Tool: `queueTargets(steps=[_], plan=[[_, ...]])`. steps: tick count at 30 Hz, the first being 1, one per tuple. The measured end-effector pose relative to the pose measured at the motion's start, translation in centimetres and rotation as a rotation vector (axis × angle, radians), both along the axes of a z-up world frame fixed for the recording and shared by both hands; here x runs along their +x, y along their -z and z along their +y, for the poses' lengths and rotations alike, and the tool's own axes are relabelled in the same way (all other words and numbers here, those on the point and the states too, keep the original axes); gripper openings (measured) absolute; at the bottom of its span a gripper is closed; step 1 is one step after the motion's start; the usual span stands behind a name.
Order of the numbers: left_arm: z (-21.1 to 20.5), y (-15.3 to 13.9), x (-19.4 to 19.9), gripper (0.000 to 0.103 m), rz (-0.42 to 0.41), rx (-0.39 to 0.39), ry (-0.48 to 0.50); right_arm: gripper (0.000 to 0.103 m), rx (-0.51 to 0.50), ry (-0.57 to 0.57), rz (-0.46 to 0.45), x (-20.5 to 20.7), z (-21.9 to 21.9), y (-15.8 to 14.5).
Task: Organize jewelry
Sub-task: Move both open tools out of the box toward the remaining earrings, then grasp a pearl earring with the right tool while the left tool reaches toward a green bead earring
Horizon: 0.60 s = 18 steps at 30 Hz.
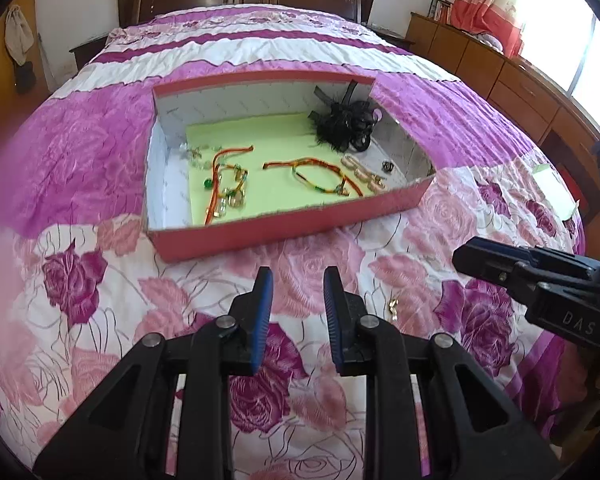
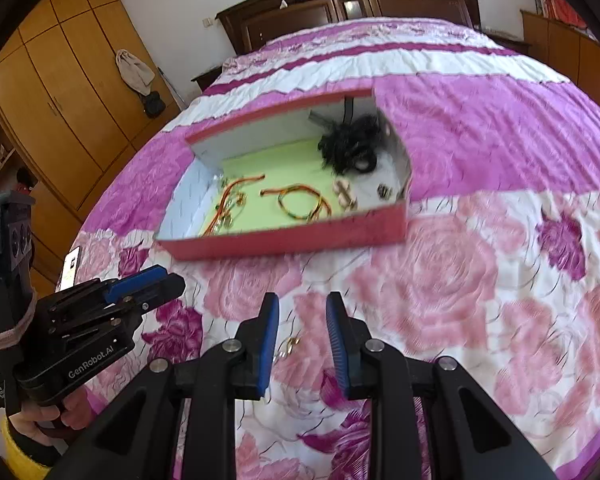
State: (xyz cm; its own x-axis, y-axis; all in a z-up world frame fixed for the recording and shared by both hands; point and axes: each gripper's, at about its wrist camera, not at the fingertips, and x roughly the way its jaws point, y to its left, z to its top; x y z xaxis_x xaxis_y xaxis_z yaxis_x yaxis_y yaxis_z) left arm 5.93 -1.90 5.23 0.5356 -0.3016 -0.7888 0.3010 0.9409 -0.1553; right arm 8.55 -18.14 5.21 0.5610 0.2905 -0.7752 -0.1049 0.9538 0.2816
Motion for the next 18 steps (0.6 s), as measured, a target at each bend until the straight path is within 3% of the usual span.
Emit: queueTargets(steps=[18], plan=[[2.7,2.4,-0.8,0.018,0.05,-0.002,-0.066,0.027,-0.01,-0.043,0.143,-0.1,3.4,4.4]])
